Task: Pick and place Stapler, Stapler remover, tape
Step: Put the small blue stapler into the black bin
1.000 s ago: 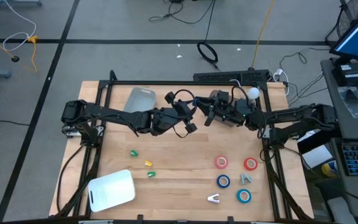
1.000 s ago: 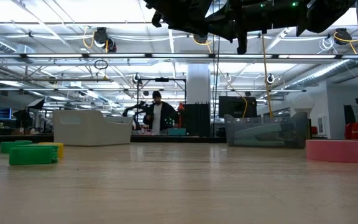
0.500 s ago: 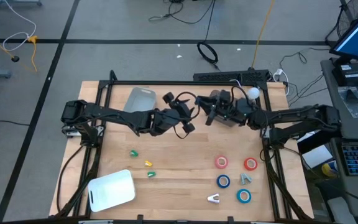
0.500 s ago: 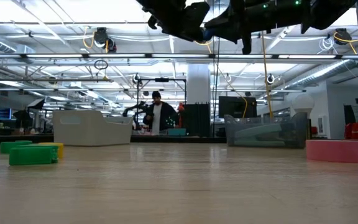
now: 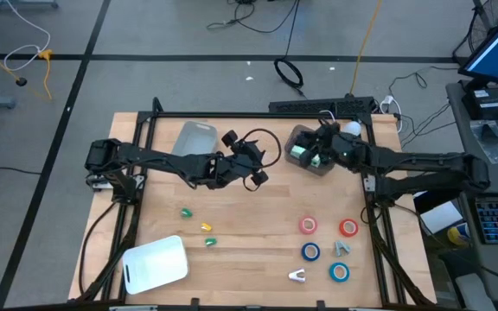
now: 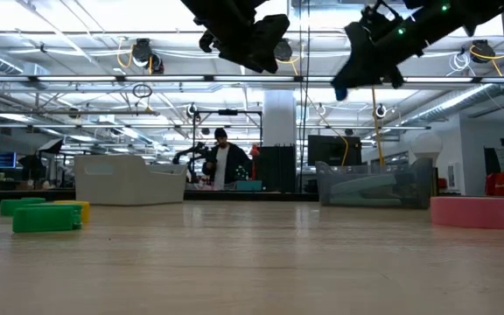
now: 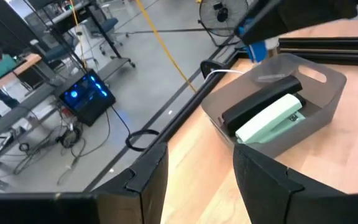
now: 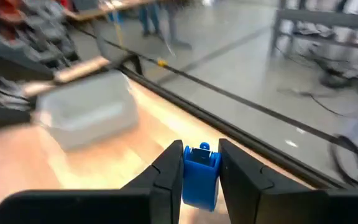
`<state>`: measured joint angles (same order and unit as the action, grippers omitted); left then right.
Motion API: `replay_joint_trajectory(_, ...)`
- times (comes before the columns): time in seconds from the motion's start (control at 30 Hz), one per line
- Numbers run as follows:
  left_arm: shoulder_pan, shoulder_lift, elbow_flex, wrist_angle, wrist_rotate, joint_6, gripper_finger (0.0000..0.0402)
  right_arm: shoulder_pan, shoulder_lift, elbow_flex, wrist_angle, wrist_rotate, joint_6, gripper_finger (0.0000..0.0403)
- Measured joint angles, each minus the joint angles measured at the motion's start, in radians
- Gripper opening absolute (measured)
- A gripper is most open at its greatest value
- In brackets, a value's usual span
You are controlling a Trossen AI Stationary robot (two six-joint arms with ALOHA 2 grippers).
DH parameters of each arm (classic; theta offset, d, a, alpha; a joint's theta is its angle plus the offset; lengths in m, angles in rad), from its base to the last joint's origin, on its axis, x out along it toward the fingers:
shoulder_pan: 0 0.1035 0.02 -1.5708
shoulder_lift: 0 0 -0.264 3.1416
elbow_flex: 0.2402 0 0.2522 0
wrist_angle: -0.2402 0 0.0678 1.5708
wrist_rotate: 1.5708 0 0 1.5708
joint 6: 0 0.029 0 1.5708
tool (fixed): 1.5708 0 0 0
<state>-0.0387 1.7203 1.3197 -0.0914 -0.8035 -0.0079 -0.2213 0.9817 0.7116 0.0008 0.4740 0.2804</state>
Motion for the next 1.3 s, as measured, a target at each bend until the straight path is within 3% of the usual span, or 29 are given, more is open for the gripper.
replay_joint_trajectory(0.43, 0.0, 0.0, 0.0, -0.004, 0.046, -0.049, 0.0182, -0.043, -0.035, 0.0, -0.508, -0.001, 0.218, 0.0074)
replay_joint_trajectory(0.67, 0.0, 0.0, 0.0, -0.005, 0.047, -0.054, 0.0182, -0.043, -0.035, 0.0, -0.66, -0.006, 0.311, 0.0077)
replay_joint_trajectory(1.17, -0.003, 0.0, 0.0, -0.011, 0.047, -0.047, 0.0182, -0.043, -0.032, -0.144, -0.522, -0.032, 0.363, 0.008)
replay_joint_trajectory(1.3, -0.012, 0.0, 0.0, -0.021, 0.049, -0.11, 0.0182, -0.043, -0.027, -0.155, -0.526, -0.034, 0.364, 0.008)
